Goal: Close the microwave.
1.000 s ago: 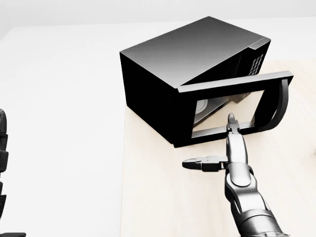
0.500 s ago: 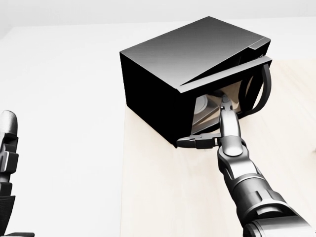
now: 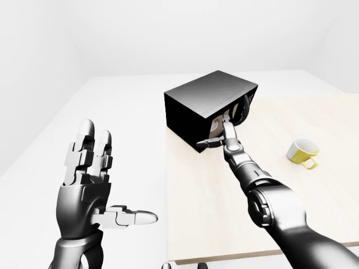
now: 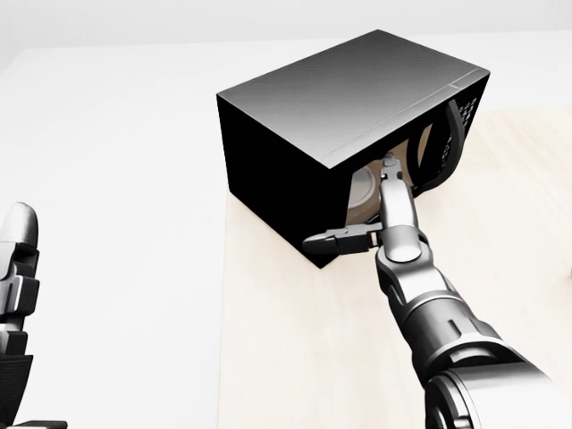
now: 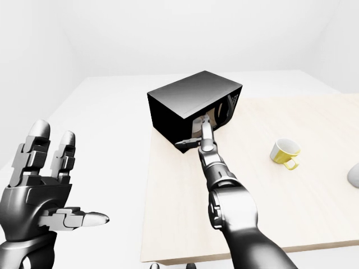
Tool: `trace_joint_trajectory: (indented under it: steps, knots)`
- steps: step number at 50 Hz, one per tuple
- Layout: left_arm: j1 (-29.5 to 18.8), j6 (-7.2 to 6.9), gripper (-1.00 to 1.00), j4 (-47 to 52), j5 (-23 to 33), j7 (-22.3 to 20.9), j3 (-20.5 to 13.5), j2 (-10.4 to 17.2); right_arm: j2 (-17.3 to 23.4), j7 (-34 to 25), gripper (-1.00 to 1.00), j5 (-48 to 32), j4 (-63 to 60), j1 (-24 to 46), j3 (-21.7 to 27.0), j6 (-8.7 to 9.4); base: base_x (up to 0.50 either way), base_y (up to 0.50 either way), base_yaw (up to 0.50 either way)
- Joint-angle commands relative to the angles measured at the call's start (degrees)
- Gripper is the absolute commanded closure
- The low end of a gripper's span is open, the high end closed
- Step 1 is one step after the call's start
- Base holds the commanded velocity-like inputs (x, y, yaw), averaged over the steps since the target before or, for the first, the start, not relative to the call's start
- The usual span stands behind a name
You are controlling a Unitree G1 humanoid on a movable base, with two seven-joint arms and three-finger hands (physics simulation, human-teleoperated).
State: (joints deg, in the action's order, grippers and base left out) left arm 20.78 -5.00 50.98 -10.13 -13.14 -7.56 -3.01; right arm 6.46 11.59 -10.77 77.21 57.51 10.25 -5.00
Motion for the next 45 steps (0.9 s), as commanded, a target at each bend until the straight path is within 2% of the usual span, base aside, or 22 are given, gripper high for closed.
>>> trace_joint_trajectory:
  steps: [1,23,24,27,30,32,33,34,40,45]
  knots:
    - [0.1,0.0,-1.0,-0.2,0.1,0.0,0.3,0.1,-2.6,-2.7,-1.0,-4.5,-0.9,2.7,-4.3,0.0,0.0,0.0,0.0]
    - [0.2,0.0,-1.0,-0.3,0.0,-0.1,0.1,0.0,-2.6,-4.2,-1.0,-4.2,-1.7,1.0,-4.2,0.0,0.0,0.0,0.0]
    - [0.0,0.0,-1.0,-0.2,-0.2,-0.1,-0.2,0.0,-1.3,-4.5,-1.0,-2.0,-3.5,-0.9,-2.9,0.0,0.0,0.0,0.01]
    - [0.2,0.0,-1.0,0.0,-0.3,-0.2,-0.3,-0.1,0.1,-5.2,-1.0,1.5,-6.7,-2.3,-3.1,0.0,0.0,0.0,0.0]
    - [0.3,0.0,-1.0,0.2,-0.2,-0.2,-0.1,-0.1,1.4,-6.0,-1.0,3.7,-18.2,-6.4,-4.6,0.0,0.0,0.0,0.0]
    - [0.4,0.0,-1.0,0.5,-0.3,-0.2,-0.2,-0.1,1.5,-7.7,-1.0,5.6,-37.5,-14.6,-5.4,0.0,0.0,0.0,0.0]
    - [0.3,0.0,-1.0,0.6,-0.4,-0.2,-0.3,-0.1,1.4,-8.3,-1.0,5.8,-47.0,-18.8,-5.8,4.39,0.0,0.0,0.0]
    - [0.3,0.0,-1.0,0.6,-0.3,-0.2,-0.2,-0.1,0.9,-8.9,-1.0,5.4,-60.2,-24.8,-6.5,10.0,0.0,0.0,0.0]
    - [0.6,0.0,-1.0,1.0,-0.3,-0.3,-0.2,-0.2,-2.2,-11.0,-1.0,3.8,-93.2,-42.0,-7.5,10.0,0.0,0.0,0.0]
    - [0.1,0.0,-1.0,1.3,-0.8,-0.4,-1.1,-0.3,-4.1,-11.8,-1.0,3.1,-106.9,-50.1,-7.8,10.0,0.0,0.0,0.0]
